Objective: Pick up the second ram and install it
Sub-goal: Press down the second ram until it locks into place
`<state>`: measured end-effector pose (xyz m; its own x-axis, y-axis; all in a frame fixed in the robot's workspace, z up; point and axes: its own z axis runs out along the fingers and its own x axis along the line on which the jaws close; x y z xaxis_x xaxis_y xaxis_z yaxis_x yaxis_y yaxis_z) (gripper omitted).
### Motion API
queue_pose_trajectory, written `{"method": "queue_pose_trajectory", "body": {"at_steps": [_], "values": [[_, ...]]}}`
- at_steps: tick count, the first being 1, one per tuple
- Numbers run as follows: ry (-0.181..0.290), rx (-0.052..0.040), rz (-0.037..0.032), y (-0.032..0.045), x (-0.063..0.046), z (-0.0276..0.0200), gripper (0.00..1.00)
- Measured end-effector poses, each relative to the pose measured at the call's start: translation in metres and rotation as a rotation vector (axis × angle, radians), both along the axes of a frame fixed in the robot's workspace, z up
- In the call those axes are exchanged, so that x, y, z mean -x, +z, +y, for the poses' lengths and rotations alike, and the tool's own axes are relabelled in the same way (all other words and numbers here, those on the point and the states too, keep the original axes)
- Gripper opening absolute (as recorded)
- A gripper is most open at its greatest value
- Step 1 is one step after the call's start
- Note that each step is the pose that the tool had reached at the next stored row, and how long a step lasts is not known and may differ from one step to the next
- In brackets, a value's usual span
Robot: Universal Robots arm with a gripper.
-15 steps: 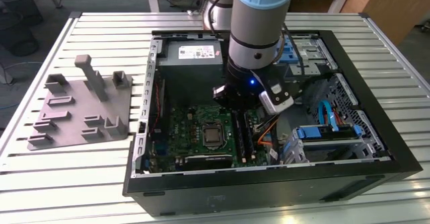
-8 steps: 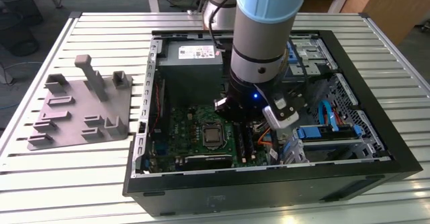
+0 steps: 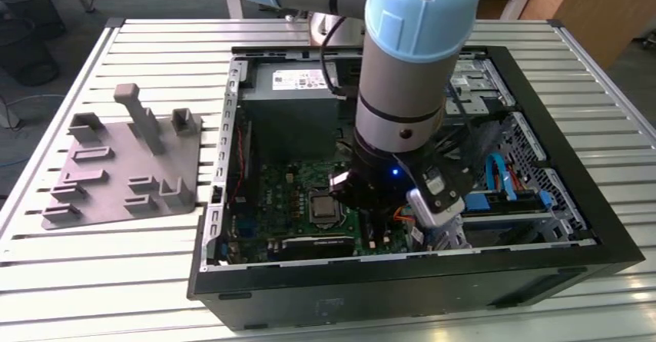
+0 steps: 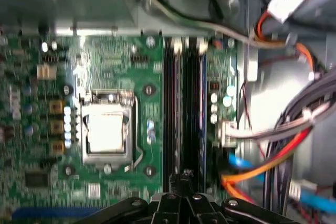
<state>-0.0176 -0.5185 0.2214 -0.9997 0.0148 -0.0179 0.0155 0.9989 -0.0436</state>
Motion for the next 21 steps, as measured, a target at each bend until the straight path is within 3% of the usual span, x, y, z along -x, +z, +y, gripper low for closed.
{"method": "queue_pose_trajectory", "body": {"at_steps": [4,8,13,18,19,21], "values": [[0.0,0.0105,0.0007,-0.0023,0.0,-0.0127,0.1],[0.0,0.0194,0.0009,-0.0048,0.0,-0.0171,0.1],[0.0,0.0201,-0.0001,-0.0019,0.0,-0.0172,0.1],[0.0,0.0221,0.0006,0.0193,0.0,-0.0173,0.1],[0.001,0.0219,0.0006,0.0195,0.0,-0.0163,0.1],[0.001,0.0223,0.0007,0.0195,0.0,-0.0083,0.1]]}}
